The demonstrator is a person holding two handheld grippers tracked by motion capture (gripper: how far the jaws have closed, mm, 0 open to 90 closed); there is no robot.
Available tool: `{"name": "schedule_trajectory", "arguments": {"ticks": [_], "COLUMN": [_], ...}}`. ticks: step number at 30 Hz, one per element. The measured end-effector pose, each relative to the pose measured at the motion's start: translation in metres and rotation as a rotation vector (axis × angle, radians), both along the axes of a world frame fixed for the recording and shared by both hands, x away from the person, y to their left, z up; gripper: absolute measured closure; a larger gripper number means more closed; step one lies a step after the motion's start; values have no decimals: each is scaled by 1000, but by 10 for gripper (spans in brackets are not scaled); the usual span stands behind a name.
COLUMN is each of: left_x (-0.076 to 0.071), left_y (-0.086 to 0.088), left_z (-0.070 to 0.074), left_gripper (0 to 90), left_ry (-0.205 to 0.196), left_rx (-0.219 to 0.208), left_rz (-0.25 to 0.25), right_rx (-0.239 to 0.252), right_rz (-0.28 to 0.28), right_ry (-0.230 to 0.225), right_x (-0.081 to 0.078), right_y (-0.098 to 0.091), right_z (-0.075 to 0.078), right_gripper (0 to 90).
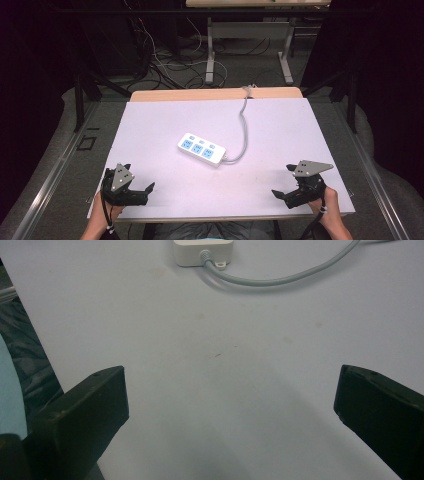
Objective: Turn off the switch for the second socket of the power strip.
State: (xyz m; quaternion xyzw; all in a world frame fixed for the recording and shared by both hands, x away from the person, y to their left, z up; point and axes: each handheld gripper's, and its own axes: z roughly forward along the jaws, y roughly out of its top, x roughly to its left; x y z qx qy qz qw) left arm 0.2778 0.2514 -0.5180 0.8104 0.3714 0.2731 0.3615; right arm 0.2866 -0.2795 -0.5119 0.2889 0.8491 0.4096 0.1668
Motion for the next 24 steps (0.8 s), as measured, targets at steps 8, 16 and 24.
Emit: {"name": "schedule_trajectory", "arguments": {"ticks": [8, 16, 24], "left_x": [-1, 1, 6], "left_y": [1, 1, 3], "left_z": [1, 1, 5], "left_gripper": [2, 1, 1], "left_ry": [10, 10, 29], "left_rx": [3, 30, 43], "left_rz": [-1, -8, -11], "right_rx": [-4, 5, -4], "right_rz": [13, 18, 11], "right_ry": [-5, 1, 18], "right_x": [2, 1, 1], "right_y": [2, 3, 1], "right_z": [0, 0, 0], "right_gripper": [6, 8, 12]}}
